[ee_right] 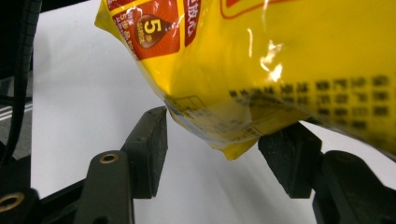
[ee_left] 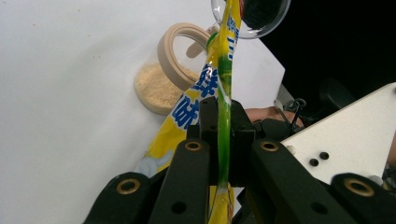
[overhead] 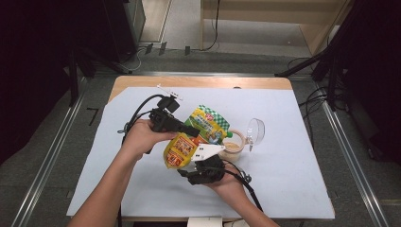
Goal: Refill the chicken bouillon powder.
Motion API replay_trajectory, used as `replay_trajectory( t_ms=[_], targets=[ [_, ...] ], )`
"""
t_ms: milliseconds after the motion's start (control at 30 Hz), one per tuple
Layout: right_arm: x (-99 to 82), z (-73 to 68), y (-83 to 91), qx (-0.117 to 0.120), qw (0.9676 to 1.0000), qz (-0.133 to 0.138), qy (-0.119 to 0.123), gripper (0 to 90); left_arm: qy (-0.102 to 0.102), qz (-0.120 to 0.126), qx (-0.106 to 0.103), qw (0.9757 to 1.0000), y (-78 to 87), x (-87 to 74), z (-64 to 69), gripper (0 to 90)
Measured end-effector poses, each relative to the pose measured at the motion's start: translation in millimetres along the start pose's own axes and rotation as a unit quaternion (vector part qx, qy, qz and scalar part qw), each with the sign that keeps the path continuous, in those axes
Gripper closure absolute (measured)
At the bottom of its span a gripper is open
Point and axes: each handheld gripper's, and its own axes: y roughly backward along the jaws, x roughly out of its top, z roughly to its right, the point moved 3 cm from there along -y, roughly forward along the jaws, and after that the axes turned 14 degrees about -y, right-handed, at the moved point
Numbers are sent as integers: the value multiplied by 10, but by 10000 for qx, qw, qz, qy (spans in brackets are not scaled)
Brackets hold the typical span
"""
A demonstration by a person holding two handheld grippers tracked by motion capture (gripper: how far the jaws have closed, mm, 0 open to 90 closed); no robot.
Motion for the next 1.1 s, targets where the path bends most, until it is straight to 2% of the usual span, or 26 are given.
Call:
replay_trajectory(
  t_ms=[133,233,467,600,633,733,833,867,1100],
  targets=[
    [18,-4,67,3,10000,49,-23,426,59,65,-60,9999,46,-38,-20,888],
    [38,4,144,33,9999,123,-111,426,78,215,-219,9995,97,-74,-19,890],
    [36,-29,257,38,9998,182,-81,419,30,339,-286,9990,123,-72,-16,897],
    [23,-46,356,87,9996,206,-155,418,8,403,-230,9989,147,-78,-25,899],
    [21,-47,400,186,9994,128,-270,418,12,412,-226,9989,157,-80,-32,899],
    [13,-56,452,224,9993,76,-302,418,57,507,-179,9985,203,-90,-60,899],
    [-17,-54,516,244,9991,-28,-339,419,95,641,-52,9979,273,-112,-115,898],
    [-41,-38,565,257,9986,-72,-456,424,108,663,-6,9977,289,-120,-130,898],
    [-47,59,706,201,9969,-54,-761,433,180,812,251,9962,325,-160,-276,898]
  ],
)
